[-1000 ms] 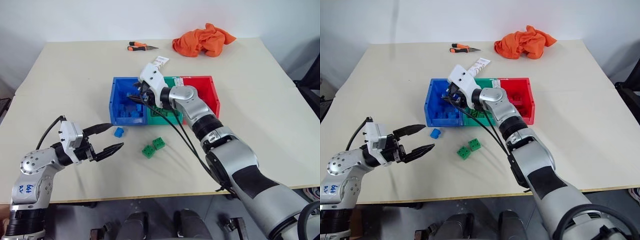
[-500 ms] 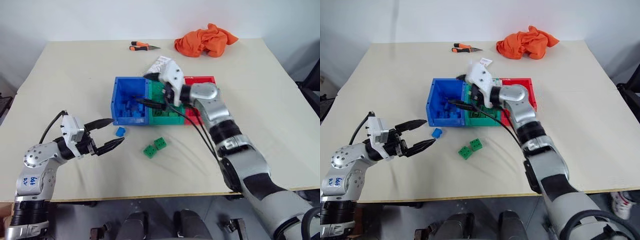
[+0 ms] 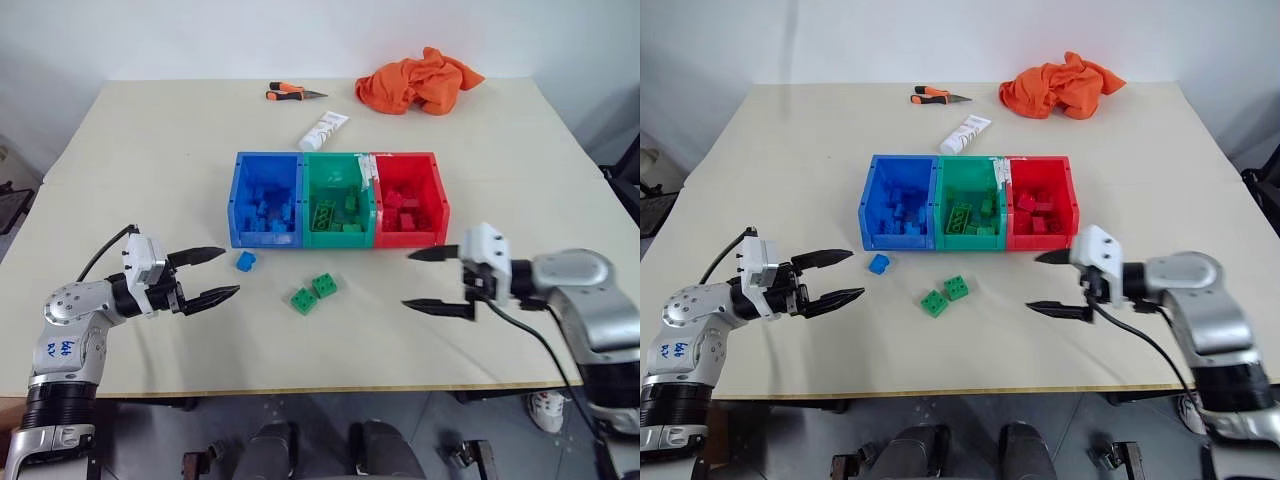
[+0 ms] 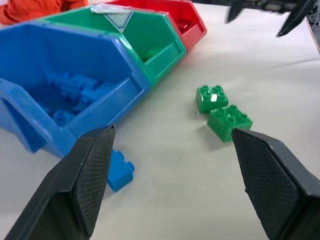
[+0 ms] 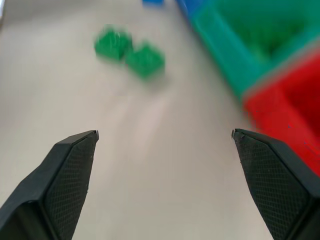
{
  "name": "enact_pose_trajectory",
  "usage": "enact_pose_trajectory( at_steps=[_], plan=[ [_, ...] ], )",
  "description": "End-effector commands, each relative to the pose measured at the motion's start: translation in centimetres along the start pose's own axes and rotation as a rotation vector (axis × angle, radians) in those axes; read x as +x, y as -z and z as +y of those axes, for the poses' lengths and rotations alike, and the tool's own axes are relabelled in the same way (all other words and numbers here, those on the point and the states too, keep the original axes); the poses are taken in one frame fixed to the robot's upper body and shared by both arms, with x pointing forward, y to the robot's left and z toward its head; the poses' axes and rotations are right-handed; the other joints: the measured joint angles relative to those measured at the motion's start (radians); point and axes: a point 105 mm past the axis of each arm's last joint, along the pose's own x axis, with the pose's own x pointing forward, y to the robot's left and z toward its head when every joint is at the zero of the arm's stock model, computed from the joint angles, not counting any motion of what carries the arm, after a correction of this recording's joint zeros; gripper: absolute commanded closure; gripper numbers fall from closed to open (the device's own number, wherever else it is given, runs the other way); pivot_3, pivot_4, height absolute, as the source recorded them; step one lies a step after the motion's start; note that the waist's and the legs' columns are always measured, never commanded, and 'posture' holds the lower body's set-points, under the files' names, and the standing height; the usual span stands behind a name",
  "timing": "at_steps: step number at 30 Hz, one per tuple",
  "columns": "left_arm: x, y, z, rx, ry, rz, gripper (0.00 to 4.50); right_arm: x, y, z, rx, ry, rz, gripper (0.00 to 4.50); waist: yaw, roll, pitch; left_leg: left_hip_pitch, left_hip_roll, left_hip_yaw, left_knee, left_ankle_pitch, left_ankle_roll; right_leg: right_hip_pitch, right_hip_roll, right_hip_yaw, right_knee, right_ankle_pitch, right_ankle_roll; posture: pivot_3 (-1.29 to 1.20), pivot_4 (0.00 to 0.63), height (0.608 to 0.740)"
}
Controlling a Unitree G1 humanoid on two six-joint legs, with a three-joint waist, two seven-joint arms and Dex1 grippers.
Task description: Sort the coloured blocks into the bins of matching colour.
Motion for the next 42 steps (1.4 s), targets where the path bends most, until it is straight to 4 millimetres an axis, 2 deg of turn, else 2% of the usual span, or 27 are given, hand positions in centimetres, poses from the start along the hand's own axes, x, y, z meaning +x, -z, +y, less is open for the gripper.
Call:
enact_pose_trajectory(
  at_steps=[1, 5, 11, 15, 19, 25, 29, 36, 39, 42],
  plan=[
    [-0.2, -0.6, 0.1, 0.037, 0.01, -0.005, 0.55, -2.4, -0.1, 0.1, -0.009, 0.068, 0.01, 0.03, 0.002, 0.0, 0.0, 0.0, 0.0, 0.0, 0.0, 0.0, 0.0, 0.001, 0.0, 0.0, 0.0, 0.0, 0.0, 0.0, 0.15, 0.74],
    [-0.1, -0.6, 0.0, 0.033, 0.014, -0.006, 0.55, -2.8, 0.3, 0.6, 0.005, 0.084, 0.024, 0.03, 0.002, 0.0, 0.0, 0.007, 0.0, 0.0, -0.002, 0.0, 0.001, 0.008, 0.0, 0.0, -0.008, 0.0, 0.0, 0.0, 0.15, 0.74],
    [-0.1, -0.8, 0.1, 0.037, 0.018, -0.008, 0.55, -1.0, -0.7, 0.7, -0.02, 0.052, -0.019, 0.03, 0.012, 0.0, 0.0, 0.006, 0.0, 0.0, -0.001, -0.001, 0.001, 0.008, 0.0, 0.0, -0.009, 0.0, 0.0, 0.0, 0.15, 0.74],
    [-0.1, -1.0, 0.0, 0.041, 0.021, -0.011, 0.55, 1.4, -1.6, 0.9, -0.034, -0.004, -0.061, 0.03, 0.011, 0.0, 0.0, 0.006, 0.0, 0.0, -0.001, -0.001, 0.001, 0.008, 0.0, 0.0, -0.009, 0.0, 0.0, 0.0, 0.15, 0.74],
    [0.0, -1.3, -0.7, 0.041, 0.036, -0.022, 0.55, 6.1, -2.8, 1.1, -0.062, -0.089, -0.122, 0.03, 0.004, 0.0, 0.0, 0.006, 0.0, 0.0, -0.001, 0.0, 0.001, 0.008, 0.0, 0.0, -0.009, 0.0, 0.0, 0.0, 0.15, 0.74],
    [-0.8, -1.3, -1.9, 0.026, 0.058, -0.012, 0.55, 11.6, -3.3, 1.0, -0.088, -0.198, -0.151, 0.03, 0.006, 0.0, 0.0, 0.006, 0.0, -0.001, -0.001, 0.0, 0.001, 0.007, 0.0, 0.0, -0.007, 0.0, 0.0, 0.0, 0.15, 0.74],
    [-1.0, -1.3, -2.6, 0.018, 0.073, -0.014, 0.55, 13.8, -2.9, 0.9, -0.105, -0.255, -0.14, 0.03, 0.009, 0.0, 0.0, 0.006, 0.0, -0.002, -0.002, 0.0, 0.001, 0.007, 0.0, -0.001, -0.007, 0.0, 0.0, 0.0, 0.15, 0.74],
    [-1.3, -1.3, -3.1, 0.02, 0.059, -0.021, 0.55, 15.9, -2.5, 0.5, -0.104, -0.284, -0.139, 0.03, -0.001, 0.0, 0.0, 0.006, 0.0, -0.003, -0.001, 0.0, 0.001, 0.007, 0.0, -0.001, -0.006, 0.0, 0.0, 0.0, 0.15, 0.74],
    [-1.4, -1.5, -3.4, 0.022, 0.047, -0.025, 0.55, 16.1, -2.1, 0.4, -0.101, -0.288, -0.134, 0.62, -0.009, 0.0, 0.0, 0.006, 0.0, -0.003, -0.002, 0.0, 0.0, 0.007, 0.0, -0.001, -0.005, 0.0, 0.0, 0.0, 0.15, 0.74],
    [-1.5, -1.5, -3.4, 0.024, 0.036, -0.023, 0.55, 16.0, -2.4, 0.2, -0.107, -0.275, -0.152, 1.61, -0.015, 0.0, 0.0, 0.006, 0.0, -0.003, -0.002, 0.0, 0.0, 0.007, 0.0, -0.001, -0.005, 0.0, 0.0, 0.0, 0.15, 0.74]
  ],
)
